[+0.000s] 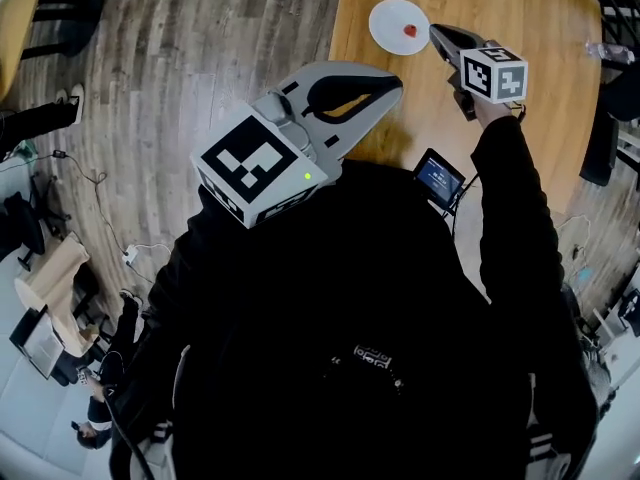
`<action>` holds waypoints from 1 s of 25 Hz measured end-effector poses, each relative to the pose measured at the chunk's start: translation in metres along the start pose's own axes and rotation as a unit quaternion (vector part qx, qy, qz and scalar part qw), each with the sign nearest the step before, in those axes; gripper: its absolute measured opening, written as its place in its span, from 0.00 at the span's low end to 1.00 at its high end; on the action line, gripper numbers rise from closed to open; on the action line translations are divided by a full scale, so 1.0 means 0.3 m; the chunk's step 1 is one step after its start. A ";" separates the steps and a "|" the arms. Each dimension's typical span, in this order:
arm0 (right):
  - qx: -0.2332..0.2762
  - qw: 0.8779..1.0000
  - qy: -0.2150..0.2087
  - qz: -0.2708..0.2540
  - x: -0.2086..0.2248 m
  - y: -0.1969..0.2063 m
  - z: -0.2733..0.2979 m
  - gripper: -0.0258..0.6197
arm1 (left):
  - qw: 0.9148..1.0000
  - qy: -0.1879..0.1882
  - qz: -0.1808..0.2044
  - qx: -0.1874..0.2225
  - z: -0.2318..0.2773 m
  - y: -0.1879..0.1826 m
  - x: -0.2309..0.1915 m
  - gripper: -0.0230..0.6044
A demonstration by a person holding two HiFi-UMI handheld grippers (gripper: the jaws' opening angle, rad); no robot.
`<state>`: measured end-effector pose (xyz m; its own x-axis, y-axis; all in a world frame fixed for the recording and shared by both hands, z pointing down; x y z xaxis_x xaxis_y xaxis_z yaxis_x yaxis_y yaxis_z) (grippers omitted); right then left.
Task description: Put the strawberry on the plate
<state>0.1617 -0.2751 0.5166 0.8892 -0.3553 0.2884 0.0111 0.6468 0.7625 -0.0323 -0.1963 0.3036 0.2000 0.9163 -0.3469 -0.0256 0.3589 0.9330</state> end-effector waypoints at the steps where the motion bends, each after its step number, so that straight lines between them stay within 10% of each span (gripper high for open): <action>1: 0.016 1.000 -0.009 0.003 -0.022 -0.030 -0.014 0.07 | 1.000 -0.001 0.006 0.001 -0.003 -0.002 -0.022 0.04; 15: 0.219 0.971 -0.011 -0.098 -0.406 -0.315 -0.429 0.07 | 0.994 0.052 0.090 0.027 -0.021 -0.051 -0.073 0.04; 21: 0.311 0.948 -0.045 0.058 -0.448 -0.226 -0.650 0.07 | 0.994 0.071 0.078 0.029 -0.066 -0.026 0.023 0.04; 25: 0.308 0.949 -0.028 0.058 -0.426 -0.218 -0.629 0.07 | 0.995 0.070 0.069 0.028 -0.094 -0.021 -0.015 0.04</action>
<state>0.1337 -0.1448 0.3206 0.8418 -0.3522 0.4090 -0.3707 0.1734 0.9124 -0.0606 -0.1977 0.2965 0.0596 0.9736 -0.2204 0.0118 0.2201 0.9754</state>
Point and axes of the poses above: the fingertips, and each gripper's own axes: z forward along the fingers, x to its right, y out of its underside, the point moved 4 cm from there along -z, backward along the fingers, and after that the axes turned 8 degrees about x, right-handed, at the moved point
